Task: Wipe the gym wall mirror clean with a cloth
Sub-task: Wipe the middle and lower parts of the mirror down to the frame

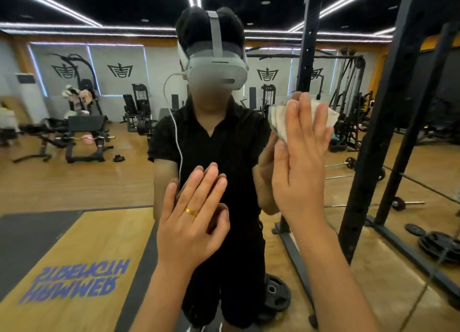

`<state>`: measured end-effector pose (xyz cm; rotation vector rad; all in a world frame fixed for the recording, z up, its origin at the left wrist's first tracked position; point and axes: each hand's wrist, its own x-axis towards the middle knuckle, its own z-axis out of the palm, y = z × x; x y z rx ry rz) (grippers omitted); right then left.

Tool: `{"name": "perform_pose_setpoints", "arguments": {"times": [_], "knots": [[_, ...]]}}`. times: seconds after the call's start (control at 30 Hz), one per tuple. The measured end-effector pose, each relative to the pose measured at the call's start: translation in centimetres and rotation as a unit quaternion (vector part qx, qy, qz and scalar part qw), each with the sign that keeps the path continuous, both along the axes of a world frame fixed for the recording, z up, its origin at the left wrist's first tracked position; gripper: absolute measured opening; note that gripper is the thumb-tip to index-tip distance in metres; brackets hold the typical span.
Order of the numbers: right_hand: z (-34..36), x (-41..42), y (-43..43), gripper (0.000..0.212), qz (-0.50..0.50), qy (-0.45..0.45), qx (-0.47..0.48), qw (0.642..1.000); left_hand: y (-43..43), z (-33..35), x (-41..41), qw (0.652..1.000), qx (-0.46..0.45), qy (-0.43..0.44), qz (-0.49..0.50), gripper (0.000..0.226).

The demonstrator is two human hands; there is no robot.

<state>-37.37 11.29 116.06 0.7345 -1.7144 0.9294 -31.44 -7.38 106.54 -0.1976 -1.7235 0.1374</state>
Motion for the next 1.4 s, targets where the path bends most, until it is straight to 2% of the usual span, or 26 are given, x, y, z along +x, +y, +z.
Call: {"name": "perform_pose_setpoints", "arguments": {"times": [0.1, 0.2, 0.43, 0.7, 0.9, 1.17, 1.4], "knots": [[-2.9, 1.5, -1.5, 0.057, 0.028, -0.048, -0.036, 0.998, 0.7, 0.1, 0.0, 0.998, 0.052, 0.006, -0.041, 0.047], [-6.1, 2.2, -2.3, 0.057, 0.021, -0.058, -0.025, 0.998, 0.8, 0.1, 0.1, 0.995, 0.073, 0.014, -0.061, 0.045], [-1.5, 1.9, -2.6, 0.055, 0.062, -0.054, -0.045, 0.996, 1.0, 0.3, -0.1, 0.995, 0.082, 0.023, -0.059, 0.045], [-6.9, 2.0, -2.7, 0.055, 0.047, -0.030, 0.008, 0.998, 0.9, 0.7, 0.3, 0.990, 0.124, 0.013, -0.069, 0.047], [-1.9, 2.0, -3.3, 0.054, 0.078, -0.037, -0.022, 0.996, 1.1, 1.0, 0.4, 0.990, 0.129, -0.003, -0.064, 0.049], [-8.0, 2.1, -1.4, 0.060, 0.067, -0.042, 0.034, 0.996, 1.1, 0.7, 0.5, 0.992, 0.117, 0.010, -0.037, 0.048], [-2.4, 1.9, -3.4, 0.056, 0.082, -0.021, -0.029, 0.996, 1.4, 0.2, 0.4, 0.991, 0.128, 0.012, -0.035, 0.047]]}}
